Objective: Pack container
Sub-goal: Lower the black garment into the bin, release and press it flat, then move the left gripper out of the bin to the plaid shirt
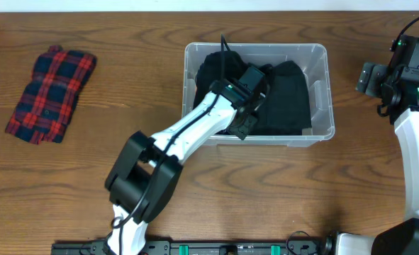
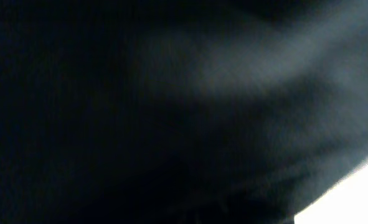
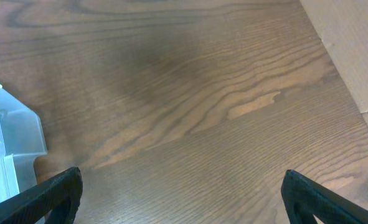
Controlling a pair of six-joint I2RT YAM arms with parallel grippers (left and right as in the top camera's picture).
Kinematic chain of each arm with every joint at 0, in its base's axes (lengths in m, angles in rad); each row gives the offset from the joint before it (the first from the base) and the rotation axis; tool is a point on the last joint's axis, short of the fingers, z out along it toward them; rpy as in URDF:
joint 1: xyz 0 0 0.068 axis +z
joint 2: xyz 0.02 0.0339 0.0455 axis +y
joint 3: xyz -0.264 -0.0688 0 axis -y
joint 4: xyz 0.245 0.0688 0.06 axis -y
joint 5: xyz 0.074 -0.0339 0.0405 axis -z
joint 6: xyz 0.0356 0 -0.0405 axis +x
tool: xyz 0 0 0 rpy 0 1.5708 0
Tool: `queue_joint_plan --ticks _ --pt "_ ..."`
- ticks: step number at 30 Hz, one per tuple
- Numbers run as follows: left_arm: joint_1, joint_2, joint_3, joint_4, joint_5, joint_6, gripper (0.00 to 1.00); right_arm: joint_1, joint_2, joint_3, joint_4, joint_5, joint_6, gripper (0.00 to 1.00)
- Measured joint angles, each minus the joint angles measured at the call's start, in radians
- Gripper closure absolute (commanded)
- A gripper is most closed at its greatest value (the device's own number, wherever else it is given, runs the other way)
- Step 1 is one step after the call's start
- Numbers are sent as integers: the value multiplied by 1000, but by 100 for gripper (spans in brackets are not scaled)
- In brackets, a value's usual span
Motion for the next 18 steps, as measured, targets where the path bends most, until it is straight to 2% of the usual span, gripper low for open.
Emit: queue_joint_plan --ticks 11,18 --pt "12 -30 5 -4 8 -4 94 0 0 0 0 0 0 1" --pt "64 -246 25 85 8 -4 87 0 0 0 0 0 0 1"
